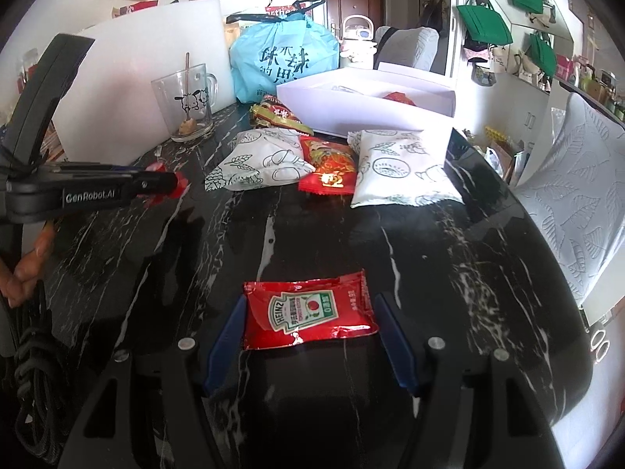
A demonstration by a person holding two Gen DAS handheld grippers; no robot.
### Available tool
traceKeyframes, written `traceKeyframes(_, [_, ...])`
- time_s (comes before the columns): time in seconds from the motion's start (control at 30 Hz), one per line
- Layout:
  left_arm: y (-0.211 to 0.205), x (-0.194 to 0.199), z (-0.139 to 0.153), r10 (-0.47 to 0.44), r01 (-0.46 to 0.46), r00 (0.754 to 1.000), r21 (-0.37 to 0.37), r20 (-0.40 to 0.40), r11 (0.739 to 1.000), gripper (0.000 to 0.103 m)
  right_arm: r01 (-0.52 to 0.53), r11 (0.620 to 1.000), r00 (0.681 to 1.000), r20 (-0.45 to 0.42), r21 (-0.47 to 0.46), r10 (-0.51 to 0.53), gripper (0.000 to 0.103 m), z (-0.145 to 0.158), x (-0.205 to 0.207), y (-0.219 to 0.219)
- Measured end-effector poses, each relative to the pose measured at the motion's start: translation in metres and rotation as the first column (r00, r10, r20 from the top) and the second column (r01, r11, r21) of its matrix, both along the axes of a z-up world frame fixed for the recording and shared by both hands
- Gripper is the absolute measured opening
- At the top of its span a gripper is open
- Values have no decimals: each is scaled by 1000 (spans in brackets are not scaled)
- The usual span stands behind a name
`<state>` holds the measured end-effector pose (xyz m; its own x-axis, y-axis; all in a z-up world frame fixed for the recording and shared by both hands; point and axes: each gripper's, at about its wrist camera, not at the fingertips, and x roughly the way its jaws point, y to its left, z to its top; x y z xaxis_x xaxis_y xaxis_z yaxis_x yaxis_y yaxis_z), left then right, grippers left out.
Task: Organize objects
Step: 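Lift the ketchup sachet with the right tool while the left tool carries the pinwheel toward the box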
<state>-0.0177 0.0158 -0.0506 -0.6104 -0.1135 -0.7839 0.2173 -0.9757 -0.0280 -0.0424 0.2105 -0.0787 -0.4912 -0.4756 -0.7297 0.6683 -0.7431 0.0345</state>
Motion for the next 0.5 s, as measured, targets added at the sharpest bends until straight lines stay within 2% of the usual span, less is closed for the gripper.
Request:
traceKeyframes(0.3, [13, 14, 20, -20, 19, 999, -24, -37, 1000, 19, 7, 1000, 999, -40, -19, -8, 68, 19, 12, 12])
traceKeyframes(0.5, [21, 12, 27, -28, 27, 999, -30, -33, 999, 19, 12, 1000, 998, -56, -22, -13, 68, 31, 11, 14])
